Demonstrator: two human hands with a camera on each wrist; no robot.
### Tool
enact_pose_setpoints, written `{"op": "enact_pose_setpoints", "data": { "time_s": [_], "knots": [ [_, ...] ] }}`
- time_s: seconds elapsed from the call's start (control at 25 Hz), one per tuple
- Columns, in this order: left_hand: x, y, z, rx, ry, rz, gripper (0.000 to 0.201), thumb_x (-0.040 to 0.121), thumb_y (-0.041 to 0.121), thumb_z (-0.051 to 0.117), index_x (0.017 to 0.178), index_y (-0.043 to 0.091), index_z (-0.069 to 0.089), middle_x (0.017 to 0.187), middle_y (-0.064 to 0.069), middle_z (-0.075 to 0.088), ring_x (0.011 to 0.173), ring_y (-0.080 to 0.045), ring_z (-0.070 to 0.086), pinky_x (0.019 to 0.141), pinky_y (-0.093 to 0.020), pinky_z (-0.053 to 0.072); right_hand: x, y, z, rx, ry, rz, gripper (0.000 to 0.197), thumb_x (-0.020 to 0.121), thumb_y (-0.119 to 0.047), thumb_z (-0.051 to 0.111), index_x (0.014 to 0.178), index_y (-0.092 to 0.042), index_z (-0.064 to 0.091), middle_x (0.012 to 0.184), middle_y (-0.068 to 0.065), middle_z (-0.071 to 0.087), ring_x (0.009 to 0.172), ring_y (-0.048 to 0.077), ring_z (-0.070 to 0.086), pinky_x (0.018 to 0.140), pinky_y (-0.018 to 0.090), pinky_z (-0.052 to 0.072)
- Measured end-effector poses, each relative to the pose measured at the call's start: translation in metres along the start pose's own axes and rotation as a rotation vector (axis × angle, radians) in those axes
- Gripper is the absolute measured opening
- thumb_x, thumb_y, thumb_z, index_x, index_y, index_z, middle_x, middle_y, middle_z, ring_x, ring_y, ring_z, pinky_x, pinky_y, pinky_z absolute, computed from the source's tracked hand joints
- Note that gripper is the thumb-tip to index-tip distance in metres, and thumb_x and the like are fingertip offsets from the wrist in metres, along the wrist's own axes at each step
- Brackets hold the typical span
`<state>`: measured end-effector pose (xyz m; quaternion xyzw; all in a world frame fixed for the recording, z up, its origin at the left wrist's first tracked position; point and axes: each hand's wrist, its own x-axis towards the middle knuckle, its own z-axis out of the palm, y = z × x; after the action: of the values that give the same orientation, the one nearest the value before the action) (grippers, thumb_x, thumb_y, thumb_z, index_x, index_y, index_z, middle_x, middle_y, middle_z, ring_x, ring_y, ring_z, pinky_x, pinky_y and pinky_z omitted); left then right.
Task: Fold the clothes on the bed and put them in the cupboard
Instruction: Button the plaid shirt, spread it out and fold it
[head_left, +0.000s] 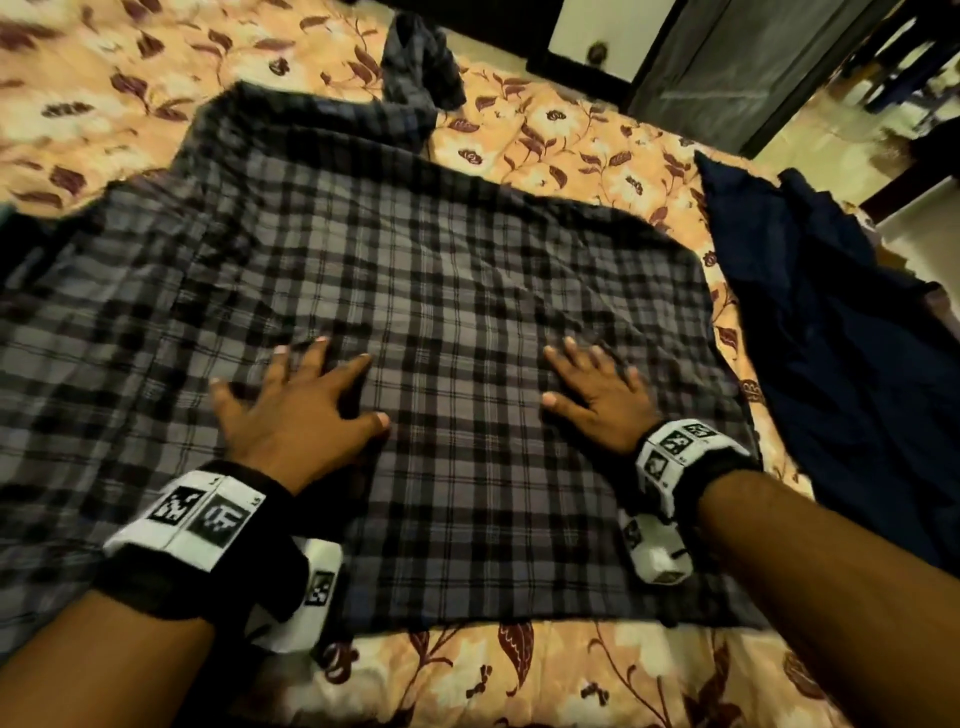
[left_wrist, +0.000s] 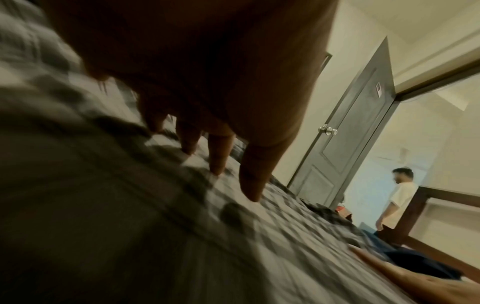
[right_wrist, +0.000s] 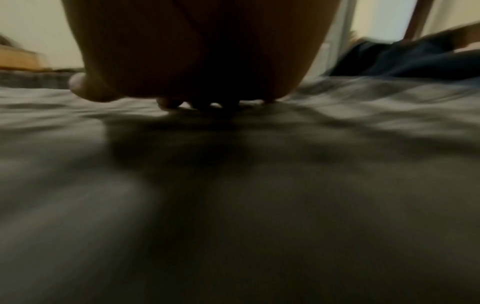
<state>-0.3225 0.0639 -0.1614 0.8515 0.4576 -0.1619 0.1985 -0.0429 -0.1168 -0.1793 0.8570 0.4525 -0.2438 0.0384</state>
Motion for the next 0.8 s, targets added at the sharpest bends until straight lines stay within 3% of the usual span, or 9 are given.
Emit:
{"op": "enact_pose_setpoints", "data": {
  "time_s": [0.12, 0.2, 0.32, 0.4, 0.48, 0.52, 0.6, 0.68, 0.8],
  "knots": [
    [0.034, -0.023, -0.047, 0.007, 0.082, -0.133, 0.063, 0.083, 0.075, 0.046, 0.135, 0.040, 0.048, 0.144, -0.002, 0.048, 0.128, -0.032, 0.046, 0.107, -0.055, 0.035, 0.018, 0.094, -0.034, 0.039, 0.167, 0.497, 0.086, 0.081, -0.081, 0.020, 0.151, -0.032, 0.021, 0.161, 0.003, 0.008, 0.147, 0.030, 0.011, 0.117, 0.055, 0.007],
    [0.068, -0.003, -0.063, 0.047, 0.211, 0.032, 0.057, 0.085, 0.070, 0.047, 0.122, 0.030, 0.059, 0.131, -0.007, 0.057, 0.120, -0.033, 0.052, 0.100, -0.048, 0.044, 0.025, 0.109, -0.046, -0.045, 0.168, 0.515, 0.091, 0.076, -0.086, 0.016, 0.146, -0.031, 0.034, 0.159, 0.005, 0.018, 0.143, 0.036, 0.018, 0.114, 0.058, 0.017],
    [0.112, 0.024, -0.058, 0.057, 0.068, 0.210, 0.079, 0.081, 0.081, 0.038, 0.148, 0.042, 0.028, 0.162, 0.004, 0.016, 0.148, -0.030, 0.014, 0.117, -0.057, 0.017, 0.036, 0.112, -0.034, -0.027, 0.107, 0.284, 0.060, 0.096, -0.060, 0.026, 0.150, -0.034, 0.024, 0.159, -0.005, 0.011, 0.146, 0.029, 0.011, 0.117, 0.051, 0.013],
    [0.138, 0.007, -0.061, 0.053, 0.021, -0.035, 0.099, 0.067, 0.094, 0.035, 0.151, 0.048, 0.008, 0.164, 0.005, -0.003, 0.149, -0.033, -0.002, 0.117, -0.062, 0.002, 0.039, 0.145, -0.042, 0.090, 0.217, 0.473, 0.055, 0.099, -0.050, 0.032, 0.149, -0.026, 0.031, 0.157, 0.009, 0.025, 0.141, 0.033, 0.026, 0.114, 0.050, 0.022],
    [0.149, -0.010, -0.075, 0.093, 0.131, -0.243, 0.103, 0.070, 0.090, 0.040, 0.153, 0.038, 0.010, 0.164, -0.004, -0.006, 0.149, -0.036, -0.004, 0.118, -0.059, 0.005, 0.047, 0.170, -0.059, 0.132, 0.329, 0.665, 0.058, 0.095, -0.053, 0.043, 0.138, -0.015, 0.047, 0.139, 0.023, 0.047, 0.124, 0.043, 0.046, 0.104, 0.050, 0.037],
    [0.149, -0.008, -0.080, 0.145, 0.234, -0.225, 0.098, 0.076, 0.083, 0.045, 0.154, 0.032, 0.015, 0.163, -0.008, -0.002, 0.149, -0.036, -0.001, 0.118, -0.058, 0.009, 0.052, 0.171, -0.067, 0.159, 0.357, 0.700, 0.061, 0.090, -0.055, 0.051, 0.133, -0.012, 0.051, 0.132, 0.024, 0.052, 0.117, 0.044, 0.050, 0.100, 0.049, 0.041],
    [0.145, 0.017, -0.080, 0.152, 0.404, 0.049, 0.080, 0.086, 0.062, 0.056, 0.151, 0.027, 0.029, 0.162, -0.010, 0.012, 0.148, -0.035, 0.008, 0.116, -0.056, 0.019, 0.065, 0.158, -0.081, 0.265, 0.340, 0.681, 0.061, 0.079, -0.050, 0.067, 0.122, -0.008, 0.055, 0.119, 0.023, 0.060, 0.104, 0.042, 0.057, 0.090, 0.045, 0.048],
    [0.131, 0.049, -0.057, 0.050, 0.361, 0.295, 0.070, 0.088, 0.057, 0.056, 0.148, 0.026, 0.037, 0.161, -0.008, 0.020, 0.148, -0.032, 0.014, 0.116, -0.052, 0.022, 0.067, 0.132, -0.090, 0.388, 0.347, 0.604, 0.042, 0.080, -0.029, 0.073, 0.110, -0.003, 0.058, 0.107, 0.022, 0.063, 0.093, 0.038, 0.060, 0.078, 0.038, 0.049],
    [0.110, 0.069, -0.012, -0.090, 0.170, 0.226, 0.075, 0.090, 0.070, 0.039, 0.153, 0.038, 0.014, 0.164, 0.004, -0.001, 0.150, -0.023, -0.005, 0.119, -0.050, 0.000, 0.040, 0.074, -0.092, 0.332, 0.513, 0.320, 0.019, 0.088, -0.015, 0.060, 0.104, -0.005, 0.061, 0.109, 0.020, 0.059, 0.103, 0.038, 0.057, 0.081, 0.037, 0.043]
  ]
}}
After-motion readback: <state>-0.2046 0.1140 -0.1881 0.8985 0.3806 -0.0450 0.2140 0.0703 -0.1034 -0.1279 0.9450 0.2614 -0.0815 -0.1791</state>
